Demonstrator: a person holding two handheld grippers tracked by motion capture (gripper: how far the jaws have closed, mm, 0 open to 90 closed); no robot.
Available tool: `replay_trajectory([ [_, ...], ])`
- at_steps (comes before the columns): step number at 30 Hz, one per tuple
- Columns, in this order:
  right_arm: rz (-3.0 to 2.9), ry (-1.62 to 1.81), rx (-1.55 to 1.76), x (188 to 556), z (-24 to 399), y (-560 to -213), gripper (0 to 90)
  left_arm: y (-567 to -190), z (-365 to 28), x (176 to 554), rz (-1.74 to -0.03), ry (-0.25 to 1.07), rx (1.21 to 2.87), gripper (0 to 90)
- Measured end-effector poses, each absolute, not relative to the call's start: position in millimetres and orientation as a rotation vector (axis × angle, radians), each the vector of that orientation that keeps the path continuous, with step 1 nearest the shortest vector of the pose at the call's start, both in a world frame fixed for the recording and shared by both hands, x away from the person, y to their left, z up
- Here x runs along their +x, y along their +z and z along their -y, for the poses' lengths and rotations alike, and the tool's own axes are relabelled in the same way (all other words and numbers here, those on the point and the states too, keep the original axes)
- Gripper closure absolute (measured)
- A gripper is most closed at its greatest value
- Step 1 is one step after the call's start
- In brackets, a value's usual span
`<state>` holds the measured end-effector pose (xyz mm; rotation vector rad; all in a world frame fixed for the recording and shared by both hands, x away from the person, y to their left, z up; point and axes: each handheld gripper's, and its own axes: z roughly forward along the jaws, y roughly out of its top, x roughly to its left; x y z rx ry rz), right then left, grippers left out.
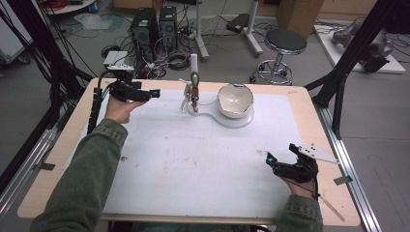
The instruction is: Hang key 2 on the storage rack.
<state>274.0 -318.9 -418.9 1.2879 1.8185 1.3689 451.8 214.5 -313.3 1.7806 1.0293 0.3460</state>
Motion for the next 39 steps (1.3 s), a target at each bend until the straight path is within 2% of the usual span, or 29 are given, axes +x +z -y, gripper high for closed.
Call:
replay_trajectory([
  [39,-1.767,1.383,1.292,269.7,317.8,-416.0,0.6,-346.2,-276.6,355.7,-1.064,0.476,1.688,1.7],
])
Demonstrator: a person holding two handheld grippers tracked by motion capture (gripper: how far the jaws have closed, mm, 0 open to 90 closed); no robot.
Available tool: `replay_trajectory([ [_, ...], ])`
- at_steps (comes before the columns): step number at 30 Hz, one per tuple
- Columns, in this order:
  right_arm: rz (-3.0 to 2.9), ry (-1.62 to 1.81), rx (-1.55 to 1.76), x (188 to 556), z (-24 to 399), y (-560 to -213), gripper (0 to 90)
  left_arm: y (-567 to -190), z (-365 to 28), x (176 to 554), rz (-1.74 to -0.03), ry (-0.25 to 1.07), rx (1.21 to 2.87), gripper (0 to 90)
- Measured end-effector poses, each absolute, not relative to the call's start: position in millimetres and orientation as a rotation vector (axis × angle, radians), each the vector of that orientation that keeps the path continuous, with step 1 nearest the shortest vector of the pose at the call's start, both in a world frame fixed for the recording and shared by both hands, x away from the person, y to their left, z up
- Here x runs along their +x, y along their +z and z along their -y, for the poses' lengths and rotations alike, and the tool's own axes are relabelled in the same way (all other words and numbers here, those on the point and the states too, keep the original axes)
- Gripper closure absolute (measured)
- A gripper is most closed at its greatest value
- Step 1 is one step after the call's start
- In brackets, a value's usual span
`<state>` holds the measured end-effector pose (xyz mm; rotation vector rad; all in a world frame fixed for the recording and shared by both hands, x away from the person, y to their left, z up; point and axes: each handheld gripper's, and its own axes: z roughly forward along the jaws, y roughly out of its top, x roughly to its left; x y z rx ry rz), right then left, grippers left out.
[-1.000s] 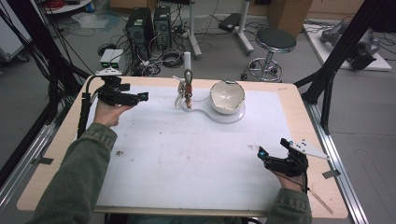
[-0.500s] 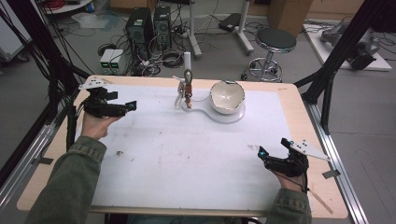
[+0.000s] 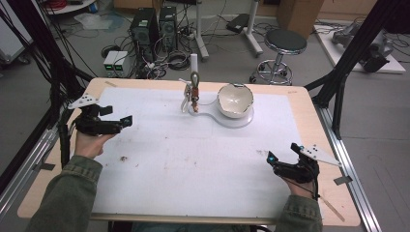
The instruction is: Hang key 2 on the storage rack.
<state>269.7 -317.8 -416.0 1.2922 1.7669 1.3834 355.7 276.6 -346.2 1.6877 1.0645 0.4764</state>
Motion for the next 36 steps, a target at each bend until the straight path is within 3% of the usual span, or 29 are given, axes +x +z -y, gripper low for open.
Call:
replay_trajectory([
  [36,-1.750,1.392,1.289,267.6,317.8,-414.8,0.6,-386.6,-314.5,294.6,-1.093,0.709,1.548,1.7],
])
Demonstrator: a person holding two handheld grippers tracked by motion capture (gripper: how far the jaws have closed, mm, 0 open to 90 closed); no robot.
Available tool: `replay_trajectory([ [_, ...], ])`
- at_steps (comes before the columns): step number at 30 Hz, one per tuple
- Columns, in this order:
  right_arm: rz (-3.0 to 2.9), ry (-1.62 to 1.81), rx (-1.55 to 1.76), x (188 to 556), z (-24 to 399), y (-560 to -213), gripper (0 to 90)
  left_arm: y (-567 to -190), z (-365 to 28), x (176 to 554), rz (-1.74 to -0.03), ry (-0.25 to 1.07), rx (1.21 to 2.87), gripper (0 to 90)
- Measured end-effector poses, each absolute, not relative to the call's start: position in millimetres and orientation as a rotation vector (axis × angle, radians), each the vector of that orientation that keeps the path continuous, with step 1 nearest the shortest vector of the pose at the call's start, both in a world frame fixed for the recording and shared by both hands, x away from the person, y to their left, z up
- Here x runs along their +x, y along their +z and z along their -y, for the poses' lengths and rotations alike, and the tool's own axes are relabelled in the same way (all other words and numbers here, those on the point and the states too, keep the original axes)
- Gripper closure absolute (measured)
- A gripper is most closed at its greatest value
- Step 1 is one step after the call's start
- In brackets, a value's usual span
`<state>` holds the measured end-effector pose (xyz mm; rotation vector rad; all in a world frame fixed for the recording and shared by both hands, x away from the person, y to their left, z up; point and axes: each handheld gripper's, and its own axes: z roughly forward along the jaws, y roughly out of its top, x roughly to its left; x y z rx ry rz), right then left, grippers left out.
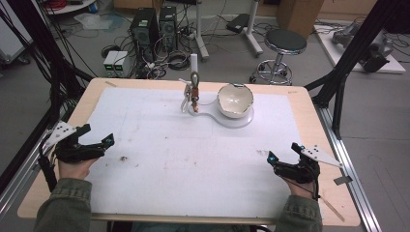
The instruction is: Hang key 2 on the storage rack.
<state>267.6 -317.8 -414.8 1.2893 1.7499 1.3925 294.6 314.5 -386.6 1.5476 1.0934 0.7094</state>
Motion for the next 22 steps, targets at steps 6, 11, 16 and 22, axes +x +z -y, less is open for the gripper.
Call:
replay_trajectory([
  [6,-1.746,1.392,1.284,267.5,318.3,-414.7,0.5,-395.2,-319.4,289.5,-1.120,0.732,1.523,1.7],
  [11,-1.749,1.391,1.281,267.8,318.5,-414.9,0.5,-400.1,-321.3,285.1,-1.128,0.762,1.512,1.6],
  [16,-1.748,1.389,1.285,267.9,318.5,-415.0,0.5,-401.6,-322.7,281.0,-1.120,0.786,1.482,1.6],
  [22,-1.761,1.381,1.280,268.8,317.1,-415.8,0.5,-402.9,-321.0,281.7,-1.121,0.777,1.492,1.7],
])
